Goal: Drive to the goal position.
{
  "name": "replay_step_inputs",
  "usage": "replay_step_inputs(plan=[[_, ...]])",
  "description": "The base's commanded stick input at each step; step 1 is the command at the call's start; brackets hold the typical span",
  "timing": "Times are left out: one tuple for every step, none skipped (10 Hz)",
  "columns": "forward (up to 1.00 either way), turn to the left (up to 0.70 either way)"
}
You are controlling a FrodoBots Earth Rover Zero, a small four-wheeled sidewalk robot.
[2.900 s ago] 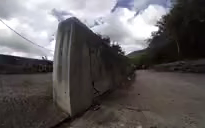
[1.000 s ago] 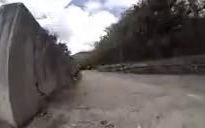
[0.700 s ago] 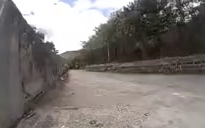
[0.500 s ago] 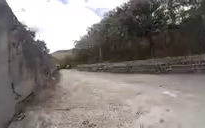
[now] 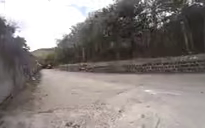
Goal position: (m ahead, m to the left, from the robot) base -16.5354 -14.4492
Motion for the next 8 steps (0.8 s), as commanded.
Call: replay_step_inputs(plan=[[0.0, 0.0], [0.0, 0.0], [0.7, 0.0], [0.7, 0.0], [0.7, 0.0], [0.7, 0.0], [0.7, 0.0], [0.7, 0.0]])
